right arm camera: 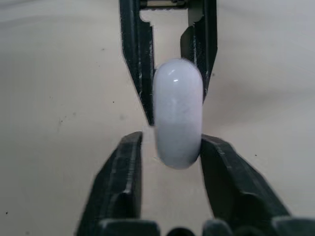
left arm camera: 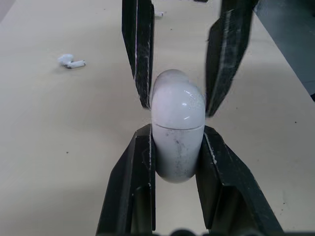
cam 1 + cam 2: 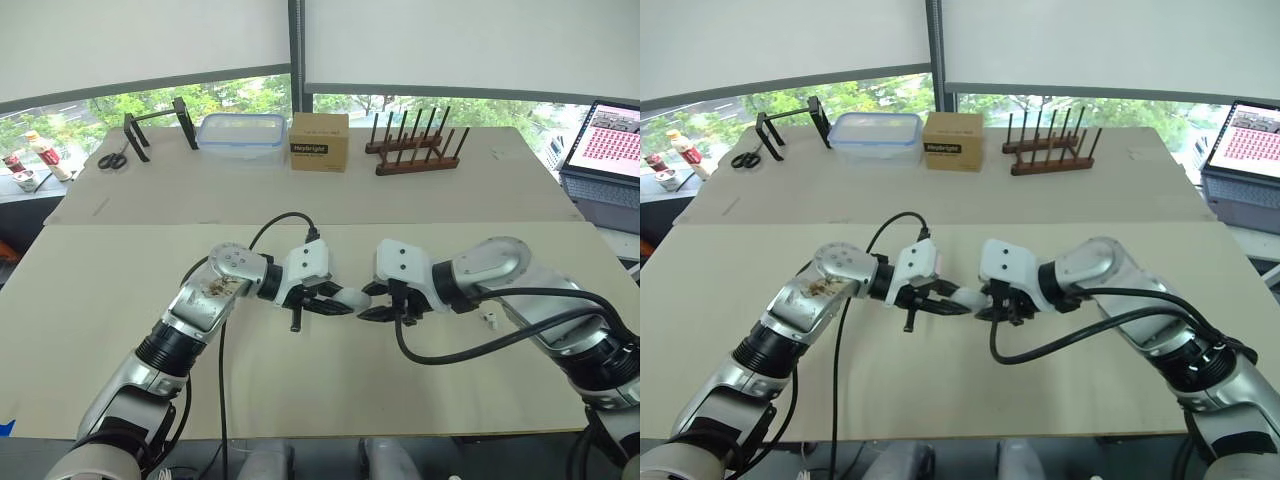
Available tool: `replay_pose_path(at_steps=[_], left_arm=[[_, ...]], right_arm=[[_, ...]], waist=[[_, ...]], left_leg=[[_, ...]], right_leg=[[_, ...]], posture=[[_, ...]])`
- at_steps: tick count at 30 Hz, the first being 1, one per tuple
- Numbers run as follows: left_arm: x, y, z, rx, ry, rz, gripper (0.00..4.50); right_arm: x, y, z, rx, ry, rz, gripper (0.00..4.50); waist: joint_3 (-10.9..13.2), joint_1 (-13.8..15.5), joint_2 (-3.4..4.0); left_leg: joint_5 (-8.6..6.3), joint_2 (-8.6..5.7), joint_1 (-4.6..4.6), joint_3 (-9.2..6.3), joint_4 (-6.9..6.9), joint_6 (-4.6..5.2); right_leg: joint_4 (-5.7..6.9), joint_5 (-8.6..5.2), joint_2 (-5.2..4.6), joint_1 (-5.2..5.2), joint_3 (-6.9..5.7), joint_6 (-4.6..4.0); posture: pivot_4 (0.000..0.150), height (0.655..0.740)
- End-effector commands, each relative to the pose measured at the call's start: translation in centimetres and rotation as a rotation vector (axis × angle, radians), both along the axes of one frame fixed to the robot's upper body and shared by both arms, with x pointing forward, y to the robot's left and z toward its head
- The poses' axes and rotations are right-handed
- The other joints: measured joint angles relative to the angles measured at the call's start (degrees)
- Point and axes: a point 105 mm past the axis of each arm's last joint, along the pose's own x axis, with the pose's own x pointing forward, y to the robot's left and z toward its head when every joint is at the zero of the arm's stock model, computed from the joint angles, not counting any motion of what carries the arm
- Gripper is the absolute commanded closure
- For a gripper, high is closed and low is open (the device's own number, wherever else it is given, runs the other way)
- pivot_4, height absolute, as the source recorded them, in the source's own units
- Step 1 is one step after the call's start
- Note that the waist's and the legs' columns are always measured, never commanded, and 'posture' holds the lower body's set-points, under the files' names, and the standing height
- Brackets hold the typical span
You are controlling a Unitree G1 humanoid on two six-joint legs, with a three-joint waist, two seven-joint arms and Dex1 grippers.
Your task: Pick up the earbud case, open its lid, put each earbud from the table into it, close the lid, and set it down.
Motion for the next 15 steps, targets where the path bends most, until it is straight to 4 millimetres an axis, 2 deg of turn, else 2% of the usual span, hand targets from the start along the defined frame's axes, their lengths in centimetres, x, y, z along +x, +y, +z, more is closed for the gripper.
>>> replay_pose_path(at_steps=[1, 3, 9, 15], left_arm=[[-0.3, 0.5, 0.3, -0.056, 0.016, 0.031, 3.91], [-0.2, 0.7, 0.1, -0.117, 0.027, 0.062, 3.91], [-0.1, 0.0, 1.1, -0.406, 0.036, 0.131, 3.91], [-0.5, -0.7, 1.4, -0.472, 0.005, 0.109, 3.91]], right_arm=[[0.5, -1.4, 1.9, -0.02, -0.119, -0.012, 1.07], [0.6, -2.1, 2.4, -0.023, -0.164, -0.012, 0.36], [0.4, -1.9, 3.7, 0.07, -0.289, 0.061, 0.31], [0.2, -0.6, 4.5, 0.168, -0.331, 0.087, 0.31]], waist=[[0.0, 0.0, 0.0], [0.0, 0.0, 0.0], [0.0, 0.0, 0.0], [0.0, 0.0, 0.0]], left_leg=[[0.0, 0.0, 0.0, 0.01, 0.0, 0.0], [0.0, 0.01, 0.0, 0.01, 0.01, 0.0], [0.0, 0.02, 0.02, 0.01, 0.02, 0.0], [0.02, 0.01, 0.05, 0.02, 0.05, -0.03]], right_leg=[[0.0, 0.0, 0.0, 0.0, 0.01, 0.0], [0.01, 0.0, 0.0, -0.01, 0.01, 0.0], [0.01, 0.0, -0.01, 0.01, 0.02, 0.0], [0.06, 0.02, -0.02, 0.02, 0.04, -0.02]], posture=[[0.15, 0.74], [0.15, 0.74], [0.15, 0.74], [0.15, 0.74]])
